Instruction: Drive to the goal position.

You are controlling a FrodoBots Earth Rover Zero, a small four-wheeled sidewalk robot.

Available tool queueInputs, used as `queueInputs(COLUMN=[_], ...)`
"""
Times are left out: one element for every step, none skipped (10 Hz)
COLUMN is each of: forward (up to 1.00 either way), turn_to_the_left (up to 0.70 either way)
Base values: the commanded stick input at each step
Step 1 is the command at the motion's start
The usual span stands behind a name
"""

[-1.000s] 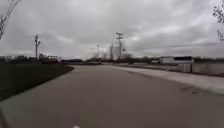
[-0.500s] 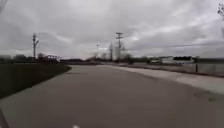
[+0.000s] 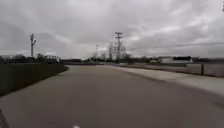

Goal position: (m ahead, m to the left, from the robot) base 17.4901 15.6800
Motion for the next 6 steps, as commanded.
queueInputs(forward=[1.0,1.0,1.0,1.0,1.0,1.0], turn_to_the_left=[0.0,0.0,0.0,0.0,0.0,0.0])
